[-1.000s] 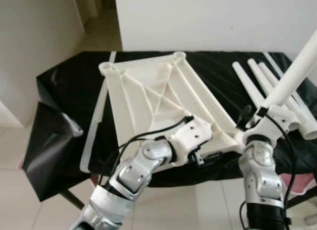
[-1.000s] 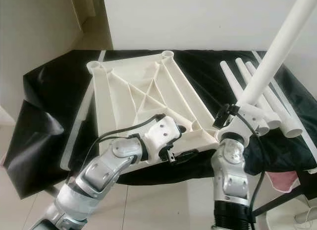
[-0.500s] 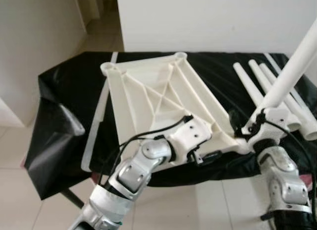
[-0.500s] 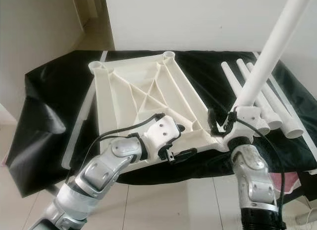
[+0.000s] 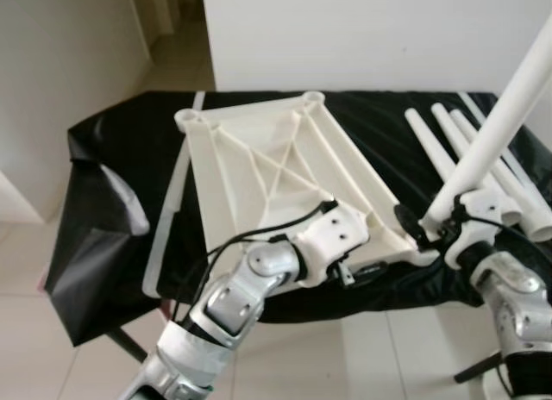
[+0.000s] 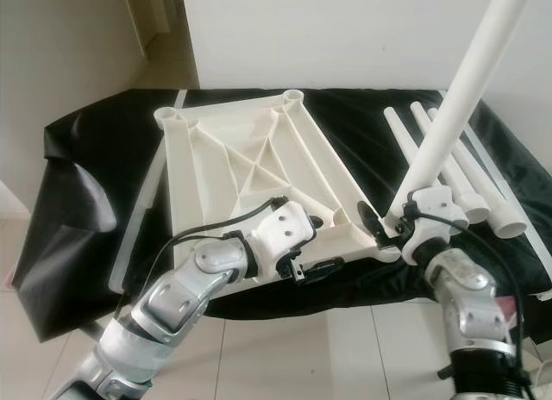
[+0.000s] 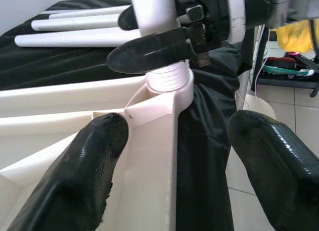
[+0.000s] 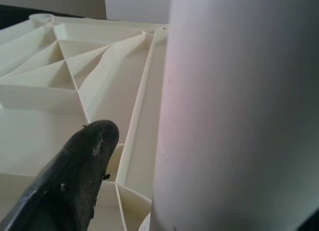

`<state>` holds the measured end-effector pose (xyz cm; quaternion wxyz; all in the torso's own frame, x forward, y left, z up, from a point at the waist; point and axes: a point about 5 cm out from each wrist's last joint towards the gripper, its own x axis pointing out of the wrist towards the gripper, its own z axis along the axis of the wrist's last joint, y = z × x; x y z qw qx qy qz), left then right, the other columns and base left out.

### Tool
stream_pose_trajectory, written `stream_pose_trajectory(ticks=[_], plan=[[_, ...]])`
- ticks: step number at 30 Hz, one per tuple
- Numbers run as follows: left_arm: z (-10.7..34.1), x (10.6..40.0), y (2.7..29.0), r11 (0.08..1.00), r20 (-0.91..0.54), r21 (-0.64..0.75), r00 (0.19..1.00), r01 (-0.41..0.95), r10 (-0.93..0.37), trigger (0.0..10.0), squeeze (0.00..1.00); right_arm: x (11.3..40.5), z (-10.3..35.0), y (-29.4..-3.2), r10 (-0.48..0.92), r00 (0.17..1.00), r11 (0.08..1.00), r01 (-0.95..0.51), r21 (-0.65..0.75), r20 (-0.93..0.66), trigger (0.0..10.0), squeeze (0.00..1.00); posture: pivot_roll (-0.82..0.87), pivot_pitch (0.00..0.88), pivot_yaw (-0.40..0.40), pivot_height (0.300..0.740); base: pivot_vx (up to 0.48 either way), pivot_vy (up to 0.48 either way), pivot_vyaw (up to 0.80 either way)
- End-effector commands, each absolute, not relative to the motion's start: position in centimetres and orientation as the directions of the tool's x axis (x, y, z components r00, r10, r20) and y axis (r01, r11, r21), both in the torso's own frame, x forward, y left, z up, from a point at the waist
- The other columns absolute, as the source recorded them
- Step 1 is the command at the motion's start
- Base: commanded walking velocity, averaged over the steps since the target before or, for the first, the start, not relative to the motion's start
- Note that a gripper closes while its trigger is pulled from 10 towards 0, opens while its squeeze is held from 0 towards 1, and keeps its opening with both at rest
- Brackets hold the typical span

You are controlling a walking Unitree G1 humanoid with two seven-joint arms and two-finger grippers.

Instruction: Building children table

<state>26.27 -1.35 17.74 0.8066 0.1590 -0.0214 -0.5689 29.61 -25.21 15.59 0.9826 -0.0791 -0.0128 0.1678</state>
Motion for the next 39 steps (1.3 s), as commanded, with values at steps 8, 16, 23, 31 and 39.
stream_pose_trajectory(ticks=[8, 16, 23, 31, 39], plan=[[18.2, 26.3, -1.4, 0.301, -0.137, 0.316, 0.357, 0.900, -0.924, 10.0, 0.00, 30.6, 14.6, -25.8, 0.419, 0.902, 0.883, -0.432, -0.182, -0.104, 0.0, 0.00, -0.10, 0.016, 0.016, 0.740, 0.000, 0.000, 0.00], [18.2, 26.3, -1.4, 0.308, -0.134, 0.315, 0.363, 0.898, -0.922, 10.0, 0.00, 30.4, 13.8, -26.7, 0.407, 0.904, 0.892, -0.424, -0.158, -0.131, 0.0, 0.00, -0.09, 0.019, 0.010, 0.740, 0.000, 0.000, 0.00], [18.1, 26.2, -1.4, 0.303, -0.133, 0.315, 0.358, 0.899, -0.924, 10.0, 0.00, 30.2, 13.2, -27.2, 0.360, 0.925, 0.924, -0.372, -0.094, -0.121, 10.0, 0.00, -0.11, 0.023, 0.014, 0.740, 0.000, 0.000, 0.00], [17.9, 26.2, -1.4, 0.309, -0.132, 0.314, 0.364, 0.898, -0.922, 10.0, 0.00, 30.5, 13.4, -27.0, 0.150, 0.985, 0.984, -0.157, -0.084, -0.081, 10.0, 0.00, -0.12, 0.034, -0.006, 0.740, 0.000, 0.000, 0.00], [17.9, 26.8, -1.1, 0.357, -0.120, 0.306, 0.408, 0.882, -0.905, 10.0, 0.00, 30.0, 13.1, -25.4, -0.069, 0.993, 0.998, 0.068, -0.019, -0.093, 10.0, 0.00, -0.12, 0.046, -0.037, 0.740, 0.000, 0.000, 0.00]])
